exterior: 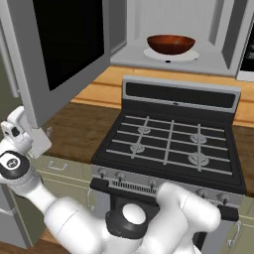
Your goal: Pick the mushroom from the sink and place it in the bowl. Then pick the bowl and place it in the microwave. Then close the microwave door and press the start button.
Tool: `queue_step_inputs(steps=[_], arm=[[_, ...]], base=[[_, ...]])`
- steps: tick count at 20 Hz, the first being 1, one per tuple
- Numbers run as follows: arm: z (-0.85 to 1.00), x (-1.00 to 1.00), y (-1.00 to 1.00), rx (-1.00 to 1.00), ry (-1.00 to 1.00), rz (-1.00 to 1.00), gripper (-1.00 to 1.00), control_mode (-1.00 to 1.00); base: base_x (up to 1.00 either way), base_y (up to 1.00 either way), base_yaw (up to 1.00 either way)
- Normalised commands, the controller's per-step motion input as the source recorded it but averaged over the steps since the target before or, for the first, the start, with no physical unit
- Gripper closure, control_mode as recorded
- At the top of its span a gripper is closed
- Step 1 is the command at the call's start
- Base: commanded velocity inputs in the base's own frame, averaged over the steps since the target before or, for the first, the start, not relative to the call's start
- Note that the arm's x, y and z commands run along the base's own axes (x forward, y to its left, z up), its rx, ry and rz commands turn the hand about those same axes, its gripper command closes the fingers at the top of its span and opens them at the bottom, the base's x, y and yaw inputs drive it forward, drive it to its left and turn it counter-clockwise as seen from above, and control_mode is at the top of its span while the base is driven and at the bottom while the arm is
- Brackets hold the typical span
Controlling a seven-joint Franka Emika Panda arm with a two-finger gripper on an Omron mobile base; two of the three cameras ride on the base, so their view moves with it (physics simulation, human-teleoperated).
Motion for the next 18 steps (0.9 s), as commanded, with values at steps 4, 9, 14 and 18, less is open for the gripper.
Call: queue_step_inputs(steps=[4, 9, 14, 18], arm=[[0.42, 0.18, 0.09, -0.19, 0.18, -0.33, -1.0, -1.0], [0.2, 0.0, -0.31, -0.12, 0.0, -0.43, -1.0, -1.0], [0.06, -0.06, -0.87, -0.02, -0.04, -0.41, -1.0, -1.0], [0.21, -0.17, -0.93, -0.04, -0.05, -0.34, -1.0, -1.0]], base=[[0.0, 0.0, 0.0], [0.0, 0.0, 0.0], [0.0, 0.0, 0.0], [0.0, 0.0, 0.0]])
